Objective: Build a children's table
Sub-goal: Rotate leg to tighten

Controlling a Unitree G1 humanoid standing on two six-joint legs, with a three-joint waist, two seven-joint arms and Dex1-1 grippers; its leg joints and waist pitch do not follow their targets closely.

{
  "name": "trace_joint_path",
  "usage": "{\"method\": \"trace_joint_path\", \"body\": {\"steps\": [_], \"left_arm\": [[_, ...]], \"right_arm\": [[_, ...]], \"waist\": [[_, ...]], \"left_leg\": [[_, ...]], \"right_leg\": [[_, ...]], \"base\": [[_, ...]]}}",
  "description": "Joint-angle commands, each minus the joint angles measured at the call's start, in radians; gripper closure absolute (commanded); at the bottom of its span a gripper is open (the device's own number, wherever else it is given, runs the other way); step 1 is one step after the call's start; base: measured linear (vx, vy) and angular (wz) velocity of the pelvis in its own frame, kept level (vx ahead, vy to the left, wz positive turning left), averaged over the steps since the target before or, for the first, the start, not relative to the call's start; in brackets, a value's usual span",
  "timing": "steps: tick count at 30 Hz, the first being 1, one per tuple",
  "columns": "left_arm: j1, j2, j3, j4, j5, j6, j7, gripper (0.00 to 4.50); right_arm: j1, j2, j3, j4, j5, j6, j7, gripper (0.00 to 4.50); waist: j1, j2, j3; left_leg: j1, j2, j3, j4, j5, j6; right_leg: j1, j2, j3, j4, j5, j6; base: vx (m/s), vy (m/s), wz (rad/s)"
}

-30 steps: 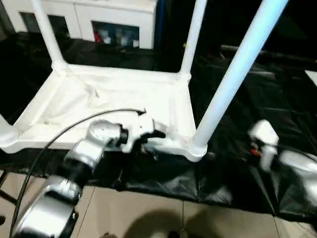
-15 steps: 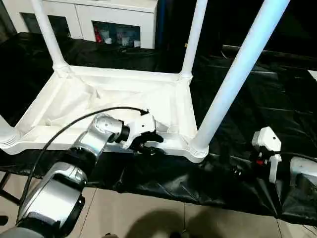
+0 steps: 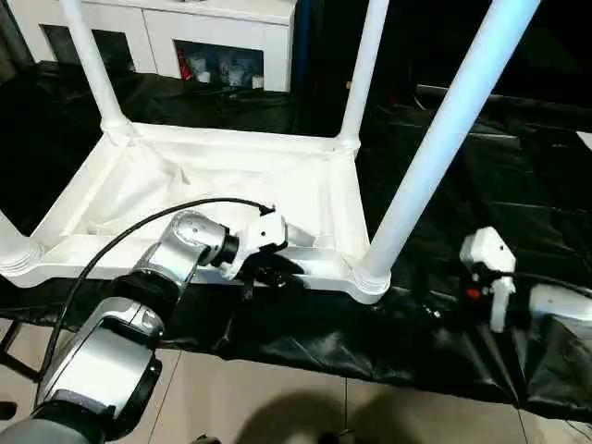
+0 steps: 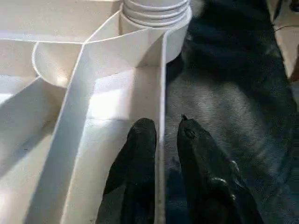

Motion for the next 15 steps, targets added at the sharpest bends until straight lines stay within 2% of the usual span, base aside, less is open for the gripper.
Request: {"method": "trace_joint_path", "body": {"steps": [1,6,8,9,10,13,14,15], "left_arm": [[-0.005,0.0,0.008,0.013,-0.001,0.009,-0.022,3.88],[-0.002,-0.001,0.015,0.014,-0.001,0.018,-0.03,4.27],[0.009,0.0,0.022,0.0,-0.009,0.034,-0.032,4.39],[0.009,0.0,0.022,-0.001,-0.009,0.034,-0.031,4.46],[0.018,0.0,0.024,-0.012,-0.012,0.037,-0.026,4.46],[0.039,0.001,0.023,-0.039,-0.015,0.042,-0.022,4.46],[0.044,0.001,0.023,-0.046,-0.016,0.044,-0.02,4.5],[0.051,0.0,0.024,-0.056,-0.018,0.049,-0.019,4.5]], "right_arm": [[-0.021,0.013,0.025,0.015,-0.018,-0.004,-0.018,0.0],[-0.041,0.03,0.053,0.029,-0.019,-0.003,-0.016,0.0],[-0.072,0.045,0.094,0.073,-0.071,-0.028,-0.031,0.0],[-0.073,0.046,0.096,0.076,-0.074,-0.03,-0.033,0.0],[-0.097,0.056,0.119,0.118,-0.122,-0.054,-0.061,0.0],[-0.129,0.086,0.123,0.175,-0.13,-0.073,-0.07,0.0],[-0.138,0.095,0.122,0.188,-0.128,-0.076,-0.074,0.3],[-0.151,0.104,0.124,0.211,-0.134,-0.092,-0.078,0.37]], "waist": [[0.005,-0.004,-0.073],[0.007,-0.004,-0.074],[0.002,-0.004,-0.074],[0.0,-0.003,-0.074],[0.002,-0.002,-0.074],[-0.002,-0.004,-0.073],[-0.001,-0.003,-0.075],[-0.002,-0.005,-0.075]], "left_leg": [[-0.014,-0.009,0.01,-0.063,-0.106,0.065],[-0.014,-0.007,0.01,-0.063,-0.089,0.071],[-0.016,-0.008,0.009,-0.064,-0.088,0.065],[-0.015,-0.009,0.01,-0.064,-0.09,0.063],[-0.012,-0.008,0.011,-0.063,-0.093,0.06],[-0.015,-0.007,0.011,-0.064,-0.098,0.053],[-0.012,-0.007,0.012,-0.064,-0.094,0.055],[-0.014,-0.006,0.011,-0.064,-0.088,0.056]], "right_leg": [[0.081,-0.051,0.035,-0.079,-0.22,-0.188],[0.084,-0.051,0.036,-0.072,-0.149,-0.213],[0.084,-0.053,0.035,-0.07,-0.156,-0.215],[0.082,-0.054,0.035,-0.072,-0.163,-0.215],[0.082,-0.054,0.037,-0.074,-0.168,-0.213],[0.084,-0.056,0.037,-0.071,-0.171,-0.22],[0.083,-0.054,0.037,-0.07,-0.162,-0.22],[0.084,-0.055,0.038,-0.068,-0.151,-0.223]], "base": [[0.0,0.0,0.0],[0.0,0.0,0.0],[0.0,0.0,0.0],[0.0,0.0,0.0],[0.0,0.0,0.0],[0.0,0.0,0.0],[0.0,0.0,0.0],[0.0,0.0,0.0]]}}
